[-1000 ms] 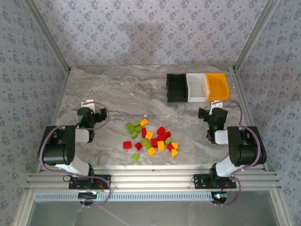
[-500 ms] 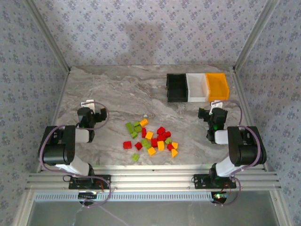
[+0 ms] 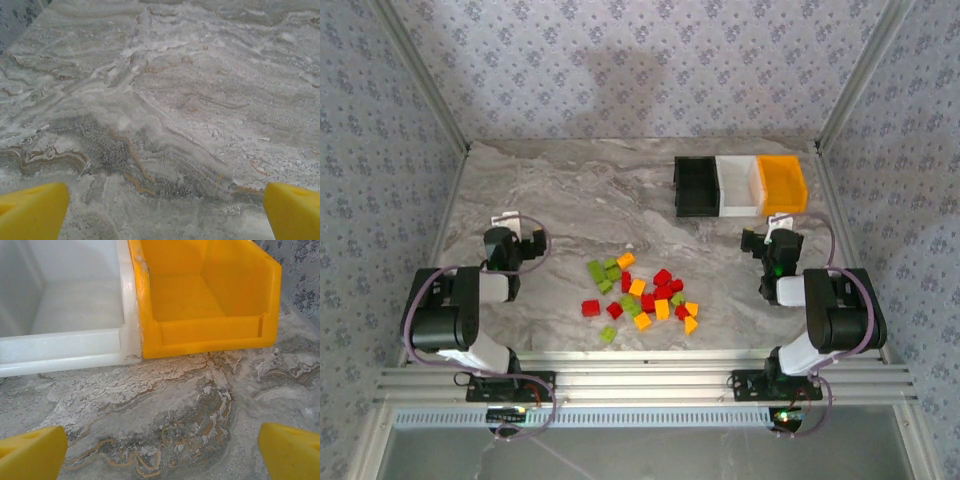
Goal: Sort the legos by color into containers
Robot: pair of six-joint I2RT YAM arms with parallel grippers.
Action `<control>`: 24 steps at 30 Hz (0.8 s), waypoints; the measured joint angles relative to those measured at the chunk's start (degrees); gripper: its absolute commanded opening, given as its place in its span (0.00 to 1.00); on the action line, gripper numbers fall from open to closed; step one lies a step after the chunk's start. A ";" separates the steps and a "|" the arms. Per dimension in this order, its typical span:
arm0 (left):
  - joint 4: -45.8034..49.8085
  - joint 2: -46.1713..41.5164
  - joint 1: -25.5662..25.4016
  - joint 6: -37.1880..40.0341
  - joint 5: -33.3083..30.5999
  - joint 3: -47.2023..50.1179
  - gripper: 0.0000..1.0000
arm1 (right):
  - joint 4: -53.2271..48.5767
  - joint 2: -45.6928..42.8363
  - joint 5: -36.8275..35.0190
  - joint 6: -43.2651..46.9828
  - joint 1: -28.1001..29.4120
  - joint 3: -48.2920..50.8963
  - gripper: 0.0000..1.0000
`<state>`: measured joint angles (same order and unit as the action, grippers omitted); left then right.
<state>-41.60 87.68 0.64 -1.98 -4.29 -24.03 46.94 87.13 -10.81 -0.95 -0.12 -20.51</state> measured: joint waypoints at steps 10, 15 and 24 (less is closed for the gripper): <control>14.43 -15.76 -0.02 -8.44 -2.99 -9.51 1.00 | -20.26 -12.52 -9.31 -1.40 3.58 -11.89 1.00; 20.35 -17.07 0.31 -29.16 -8.87 -11.52 1.00 | -33.68 -8.61 -16.11 -12.09 4.94 -24.57 1.00; 30.08 -17.84 2.67 -50.71 -7.37 -13.73 1.00 | -53.48 8.59 -1.03 -21.99 -0.98 -47.19 1.00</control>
<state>-11.53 69.84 3.31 -52.69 -11.66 -37.76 -6.55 95.72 -11.84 -22.94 -1.10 -67.70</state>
